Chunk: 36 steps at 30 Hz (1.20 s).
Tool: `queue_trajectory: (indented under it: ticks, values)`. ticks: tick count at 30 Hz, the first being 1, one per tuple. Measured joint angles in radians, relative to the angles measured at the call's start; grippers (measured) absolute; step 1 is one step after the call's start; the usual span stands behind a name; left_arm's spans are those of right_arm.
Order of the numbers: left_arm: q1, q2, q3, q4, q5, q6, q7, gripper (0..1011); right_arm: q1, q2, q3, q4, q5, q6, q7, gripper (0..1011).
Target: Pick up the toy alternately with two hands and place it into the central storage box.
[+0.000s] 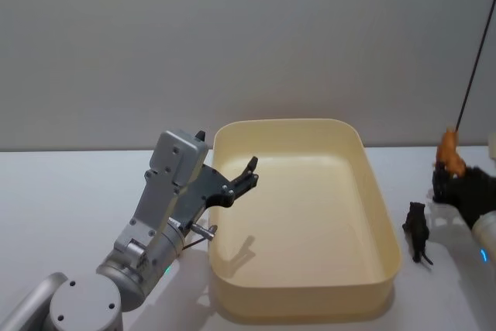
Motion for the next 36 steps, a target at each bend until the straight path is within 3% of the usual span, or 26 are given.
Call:
queue_trajectory:
  ticks: [9,18,26,36]
  values:
    - [0.0,0.0,0.0,0.0,0.0,0.0,0.0,1001,0.018,0.0,-0.001,-0.059,-0.026,-0.048,0.06,281]
    - [0.0,0.0,0.0,0.0,0.0,0.0,0.0,1001,0.049,-0.01,-0.008,-0.1,-0.026,-0.049,0.142,281]
    - [0.0,0.0,0.0,0.0,0.0,0.0,0.0,1001,0.094,-0.032,-0.024,-0.117,-0.011,-0.006,0.241,281]
    - [0.0,0.0,0.0,0.0,0.0,0.0,0.0,1001,0.169,-0.071,-0.052,-0.093,0.002,0.091,0.359,281]
